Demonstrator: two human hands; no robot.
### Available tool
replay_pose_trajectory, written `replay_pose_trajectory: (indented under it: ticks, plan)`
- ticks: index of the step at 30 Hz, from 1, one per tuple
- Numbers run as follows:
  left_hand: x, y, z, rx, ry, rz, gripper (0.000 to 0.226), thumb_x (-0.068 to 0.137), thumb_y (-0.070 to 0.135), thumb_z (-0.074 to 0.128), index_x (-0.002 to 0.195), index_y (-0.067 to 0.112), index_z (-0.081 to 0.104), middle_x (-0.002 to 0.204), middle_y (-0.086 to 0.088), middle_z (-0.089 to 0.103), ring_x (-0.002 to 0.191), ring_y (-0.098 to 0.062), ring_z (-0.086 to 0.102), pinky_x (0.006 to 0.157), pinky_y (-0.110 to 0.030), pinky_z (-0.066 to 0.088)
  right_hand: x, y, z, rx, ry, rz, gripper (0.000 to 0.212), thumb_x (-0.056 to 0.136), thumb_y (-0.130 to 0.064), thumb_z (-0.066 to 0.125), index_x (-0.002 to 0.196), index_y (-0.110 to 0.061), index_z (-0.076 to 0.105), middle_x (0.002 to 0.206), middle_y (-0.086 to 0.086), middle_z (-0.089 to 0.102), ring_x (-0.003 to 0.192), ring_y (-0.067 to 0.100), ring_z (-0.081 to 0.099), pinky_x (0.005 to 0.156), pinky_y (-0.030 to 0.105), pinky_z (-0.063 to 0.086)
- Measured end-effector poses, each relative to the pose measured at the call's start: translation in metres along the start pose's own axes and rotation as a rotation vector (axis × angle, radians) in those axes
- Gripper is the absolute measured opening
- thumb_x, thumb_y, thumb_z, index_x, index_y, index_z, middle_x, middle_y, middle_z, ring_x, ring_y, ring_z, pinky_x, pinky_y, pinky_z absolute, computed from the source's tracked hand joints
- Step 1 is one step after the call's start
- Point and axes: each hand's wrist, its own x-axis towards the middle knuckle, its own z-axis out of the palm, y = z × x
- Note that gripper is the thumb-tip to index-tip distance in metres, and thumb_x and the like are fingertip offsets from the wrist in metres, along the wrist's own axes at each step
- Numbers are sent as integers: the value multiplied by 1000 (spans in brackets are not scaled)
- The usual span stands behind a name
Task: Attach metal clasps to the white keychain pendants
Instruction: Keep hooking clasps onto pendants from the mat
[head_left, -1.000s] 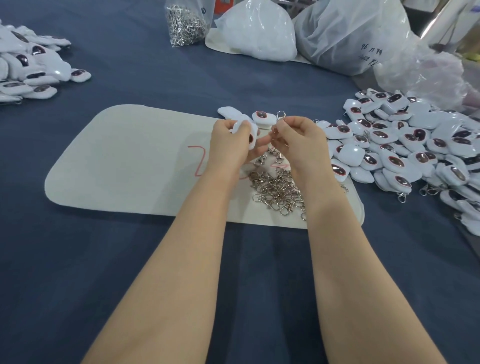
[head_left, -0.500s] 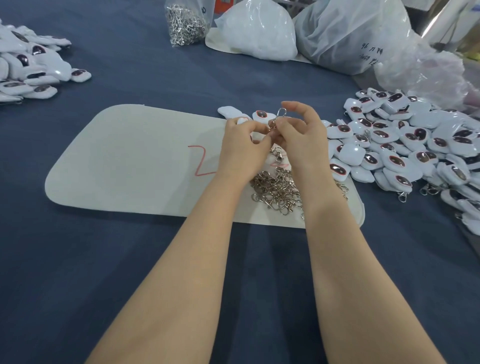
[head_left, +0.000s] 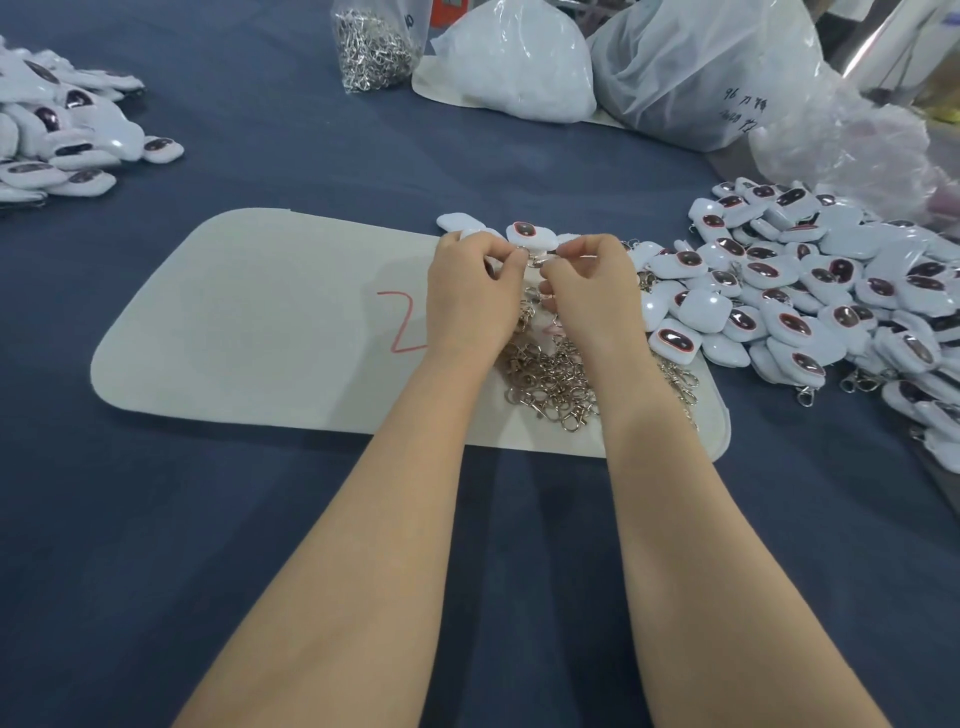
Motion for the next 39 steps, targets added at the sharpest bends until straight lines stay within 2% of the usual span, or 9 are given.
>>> replay_pose_trajectory:
  ticks: [4, 8, 11, 14, 19, 23, 26, 33, 39]
  plan:
    - [0, 0, 0, 41, 13, 16, 14, 92, 20, 58, 91, 11, 68, 100, 0, 47, 78, -11, 45, 64, -17, 27, -3, -2, 2, -129, -24, -178, 14, 87, -11, 58, 96, -21, 56, 93, -12, 58, 84, 6, 57, 76, 15, 46]
    - [-2, 0, 0, 101, 19, 50, 16, 94, 17, 54, 94, 9, 68, 101, 0, 45, 82, -14, 45, 66, -21, 29, -4, -2, 5, -184, -85, -235, 10, 87, -6, 58, 93, -12, 62, 85, -10, 61, 76, 1, 57, 72, 6, 44]
    - [-3, 1, 1, 150, 11, 62, 18, 96, 16, 49, 98, 8, 64, 114, -5, 48, 90, -20, 51, 71, -27, 36, -3, 0, 5, -234, -76, -249, 8, 87, -8, 58, 87, -16, 59, 78, -15, 57, 70, -4, 53, 68, 4, 41]
    - [-3, 2, 2, 191, -49, 96, 21, 98, 15, 44, 104, 4, 61, 126, -8, 46, 98, -25, 53, 78, -31, 41, -1, 2, 5, -264, -50, -215, 8, 86, -11, 57, 82, -18, 56, 72, -17, 54, 67, -2, 51, 65, 5, 38]
    - [-4, 2, 2, 110, -51, 72, 12, 94, 16, 53, 94, 11, 63, 122, -5, 48, 87, -17, 51, 74, -26, 38, 1, 3, 4, -238, -45, -146, 5, 86, -12, 56, 85, -15, 60, 78, -5, 62, 76, 10, 58, 71, 19, 45]
    - [-5, 1, 1, 96, -33, 53, 9, 92, 20, 56, 92, 15, 63, 114, -3, 49, 76, -16, 47, 70, -26, 37, -1, 4, 5, -262, -34, -218, 10, 89, -8, 54, 86, -17, 55, 74, -17, 53, 67, -2, 51, 66, 7, 40]
    - [-5, 0, 1, 117, -48, 54, 11, 92, 22, 56, 92, 16, 65, 111, -2, 48, 81, -18, 49, 74, -28, 41, -3, 4, 6, -317, -23, -288, 12, 90, -4, 51, 88, -15, 54, 74, -12, 53, 68, 5, 50, 70, 17, 42]
    - [-5, 0, 0, 164, -48, 77, 12, 95, 24, 53, 95, 18, 63, 104, 4, 41, 77, -17, 45, 69, -27, 35, -3, 5, 9, -376, -29, -355, 15, 91, -1, 47, 96, -6, 60, 94, 5, 65, 90, 21, 59, 83, 35, 47]
    - [-4, 1, 0, 182, -71, 38, 15, 94, 22, 50, 94, 12, 61, 108, -3, 48, 87, -22, 51, 75, -30, 40, -3, 6, 10, -366, -15, -404, 17, 90, 1, 47, 100, -5, 60, 100, 6, 63, 91, 19, 56, 82, 30, 44]
